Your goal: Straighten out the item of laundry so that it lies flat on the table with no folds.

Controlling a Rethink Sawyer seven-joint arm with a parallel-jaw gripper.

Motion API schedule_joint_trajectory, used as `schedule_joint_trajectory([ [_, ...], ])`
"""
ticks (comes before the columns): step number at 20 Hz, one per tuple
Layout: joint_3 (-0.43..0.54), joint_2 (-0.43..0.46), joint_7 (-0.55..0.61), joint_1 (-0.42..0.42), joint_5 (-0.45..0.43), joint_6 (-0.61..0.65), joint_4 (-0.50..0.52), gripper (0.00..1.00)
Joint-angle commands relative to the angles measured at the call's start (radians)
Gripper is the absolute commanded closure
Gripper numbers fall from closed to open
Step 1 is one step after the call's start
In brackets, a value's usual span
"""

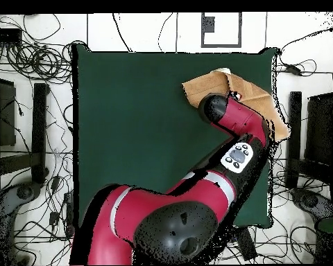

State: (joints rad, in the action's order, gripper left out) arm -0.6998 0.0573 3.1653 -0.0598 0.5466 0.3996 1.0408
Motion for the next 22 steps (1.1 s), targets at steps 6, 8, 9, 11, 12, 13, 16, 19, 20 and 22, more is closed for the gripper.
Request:
schedule_joint_trajectory([
  [6,0.137,0.03,0.126,0.004,0.038,-0.049,0.02,0.0],
  [8,0.146,0.016,0.113,-0.003,0.034,-0.04,0.027,0.0],
  [9,0.151,0.008,0.107,-0.007,0.033,-0.036,0.031,0.0],
  [11,0.157,-0.009,0.093,-0.014,0.029,-0.018,0.035,0.0],
  [12,0.153,-0.015,0.09,-0.015,0.028,-0.002,0.032,0.0],
  [13,0.152,-0.02,0.088,-0.017,0.028,0.012,0.028,0.0],
  [16,0.145,-0.036,0.082,-0.022,0.025,0.053,0.018,0.0],
  [19,0.14,-0.047,0.079,-0.027,0.023,0.088,0.007,0.0],
  [20,0.138,-0.048,0.081,-0.027,0.023,0.095,0.003,0.0],
  [22,0.134,-0.056,0.08,-0.028,0.021,0.111,0.001,0.0],
])
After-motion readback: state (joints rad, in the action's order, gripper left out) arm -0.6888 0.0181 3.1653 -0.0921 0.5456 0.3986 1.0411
